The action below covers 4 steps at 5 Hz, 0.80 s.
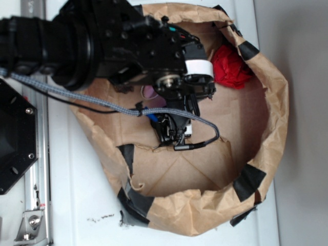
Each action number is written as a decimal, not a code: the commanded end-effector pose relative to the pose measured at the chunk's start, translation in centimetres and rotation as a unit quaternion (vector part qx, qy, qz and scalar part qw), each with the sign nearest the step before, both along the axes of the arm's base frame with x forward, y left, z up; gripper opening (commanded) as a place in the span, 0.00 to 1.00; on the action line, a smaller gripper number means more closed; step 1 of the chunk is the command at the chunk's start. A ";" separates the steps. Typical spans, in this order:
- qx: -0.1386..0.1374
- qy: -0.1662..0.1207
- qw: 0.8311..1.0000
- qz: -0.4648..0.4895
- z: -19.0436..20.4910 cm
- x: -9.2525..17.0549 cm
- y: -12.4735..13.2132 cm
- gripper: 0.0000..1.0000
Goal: Grab the black box.
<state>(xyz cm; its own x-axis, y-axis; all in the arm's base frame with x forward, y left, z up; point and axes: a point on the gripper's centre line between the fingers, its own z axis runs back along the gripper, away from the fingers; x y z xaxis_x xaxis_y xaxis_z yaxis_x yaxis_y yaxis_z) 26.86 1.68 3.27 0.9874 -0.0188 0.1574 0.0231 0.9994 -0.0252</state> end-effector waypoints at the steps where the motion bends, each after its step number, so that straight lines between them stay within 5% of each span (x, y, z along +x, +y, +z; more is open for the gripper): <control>1: -0.015 0.024 0.999 -0.043 0.5 -1.4 -1.8 1.00; 3: -0.069 0.060 0.993 -0.080 2.7 -2.3 -3.3 1.00; 4: -0.055 0.042 0.994 -0.080 1.7 -2.3 -3.8 1.00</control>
